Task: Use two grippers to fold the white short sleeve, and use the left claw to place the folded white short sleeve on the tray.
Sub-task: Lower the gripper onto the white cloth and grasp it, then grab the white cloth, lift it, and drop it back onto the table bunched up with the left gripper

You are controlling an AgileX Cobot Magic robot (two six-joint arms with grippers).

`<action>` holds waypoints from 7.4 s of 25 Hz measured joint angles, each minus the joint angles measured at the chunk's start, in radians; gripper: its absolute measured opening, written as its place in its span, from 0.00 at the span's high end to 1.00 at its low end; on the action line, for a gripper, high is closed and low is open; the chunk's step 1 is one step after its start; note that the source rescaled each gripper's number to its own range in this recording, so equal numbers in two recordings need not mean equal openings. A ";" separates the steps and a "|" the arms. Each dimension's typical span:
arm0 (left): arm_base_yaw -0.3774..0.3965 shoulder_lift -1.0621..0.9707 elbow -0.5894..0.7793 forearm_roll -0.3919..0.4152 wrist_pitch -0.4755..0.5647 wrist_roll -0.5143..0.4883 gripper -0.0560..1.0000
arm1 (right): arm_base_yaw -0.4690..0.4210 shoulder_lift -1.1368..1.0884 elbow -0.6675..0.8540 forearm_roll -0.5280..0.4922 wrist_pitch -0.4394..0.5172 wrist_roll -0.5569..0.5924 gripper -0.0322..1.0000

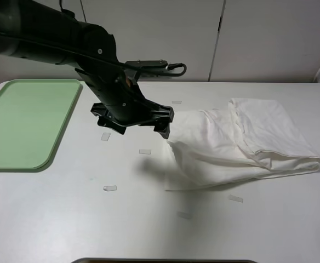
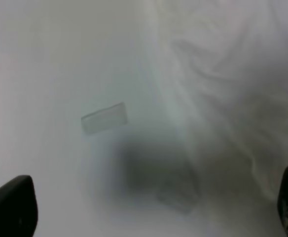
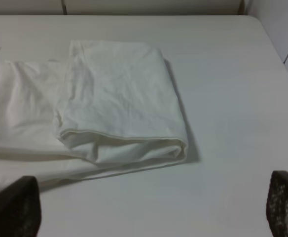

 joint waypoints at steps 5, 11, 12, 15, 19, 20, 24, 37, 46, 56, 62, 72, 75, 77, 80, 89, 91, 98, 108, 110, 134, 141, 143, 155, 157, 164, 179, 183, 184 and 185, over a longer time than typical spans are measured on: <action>-0.041 0.100 -0.086 -0.014 -0.036 -0.023 0.02 | 0.000 0.000 0.000 0.000 0.000 0.000 0.00; -0.046 0.209 -0.147 -0.081 -0.082 -0.045 0.01 | 0.000 0.000 0.000 0.000 0.000 0.000 0.00; -0.046 0.220 -0.150 -0.089 -0.093 -0.045 0.01 | 0.000 0.000 0.000 0.000 0.000 0.000 0.00; -0.046 0.250 -0.153 -0.121 -0.136 -0.047 0.00 | 0.000 0.000 0.000 0.000 0.000 0.000 0.00; -0.046 0.282 -0.156 -0.165 -0.194 -0.047 0.00 | 0.000 0.000 0.000 0.000 0.000 0.000 0.00; -0.048 0.289 -0.158 -0.172 -0.205 -0.048 0.00 | 0.000 0.000 0.000 0.000 0.000 0.000 0.00; -0.060 0.321 -0.185 -0.194 -0.227 -0.049 0.00 | 0.000 0.000 0.000 0.000 0.000 0.000 0.00; -0.094 0.360 -0.221 -0.201 -0.214 -0.085 0.00 | 0.000 0.000 0.000 0.000 0.000 0.000 0.00; -0.091 0.360 -0.256 -0.180 -0.058 -0.094 0.00 | 0.000 0.000 0.000 0.000 0.000 0.000 0.00; -0.080 0.379 -0.274 -0.138 -0.101 -0.117 0.00 | 0.000 0.000 0.000 0.000 0.000 0.000 0.00; -0.099 0.396 -0.280 -0.169 -0.183 -0.121 0.00 | 0.000 0.000 0.000 0.000 0.000 0.000 0.00; -0.114 0.415 -0.280 -0.190 -0.252 -0.124 0.33 | 0.000 0.000 0.001 0.000 0.000 0.000 0.00; -0.114 0.420 -0.279 -0.191 -0.246 -0.127 0.54 | 0.000 0.000 0.001 0.000 0.000 0.000 0.00; -0.111 0.421 -0.279 -0.195 -0.233 -0.128 0.68 | 0.000 0.000 0.001 0.000 0.000 0.000 0.00; -0.097 0.418 -0.279 -0.202 -0.208 -0.129 0.88 | 0.000 0.000 0.001 0.000 0.000 0.000 0.00; -0.002 0.312 -0.279 -0.091 -0.013 -0.118 0.88 | 0.000 0.000 0.001 0.000 0.000 0.000 0.00; 0.014 0.276 -0.279 -0.035 0.059 -0.102 0.88 | 0.000 0.000 0.001 0.000 0.000 0.000 0.00; 0.040 0.158 -0.278 0.156 0.294 -0.008 0.88 | 0.000 0.000 0.001 0.000 0.000 0.000 0.00; 0.040 0.019 -0.278 0.318 0.543 0.100 0.88 | 0.000 0.000 0.001 0.000 0.000 0.000 0.00; 0.040 0.014 -0.278 0.323 0.561 0.110 0.88 | 0.000 0.000 0.001 0.000 0.000 0.000 0.00; -0.141 0.120 -0.278 0.195 0.292 0.023 0.88 | 0.000 0.000 0.001 0.000 0.000 0.000 0.00; -0.154 0.169 -0.278 0.122 0.158 0.008 0.70 | 0.000 0.000 0.001 0.000 0.000 0.000 0.00; -0.157 0.173 -0.278 0.101 0.118 0.008 0.42 | 0.000 0.000 0.001 0.000 0.000 0.000 0.00; -0.158 0.138 -0.278 0.024 0.060 0.014 0.00 | 0.000 0.000 0.001 0.000 0.000 0.000 0.00; -0.158 0.112 -0.278 0.033 0.087 0.023 0.00 | 0.000 0.000 0.001 0.000 0.000 0.000 0.00; -0.149 0.091 -0.242 0.033 0.130 0.027 0.00 | 0.000 0.000 0.001 0.000 0.000 0.000 0.00; -0.195 0.231 -0.192 -0.123 -0.086 -0.004 0.00 | 0.000 0.000 0.001 0.000 0.000 0.000 0.00; -0.221 0.236 -0.194 -0.136 -0.152 -0.004 0.00 | 0.000 0.000 0.001 0.000 0.000 0.000 0.00; -0.224 0.236 -0.198 -0.136 -0.165 -0.004 0.00 | 0.000 0.000 0.001 0.000 0.000 0.000 0.00; -0.230 0.237 -0.203 -0.138 -0.183 -0.004 0.00 | 0.000 0.000 0.001 0.000 0.000 0.000 0.00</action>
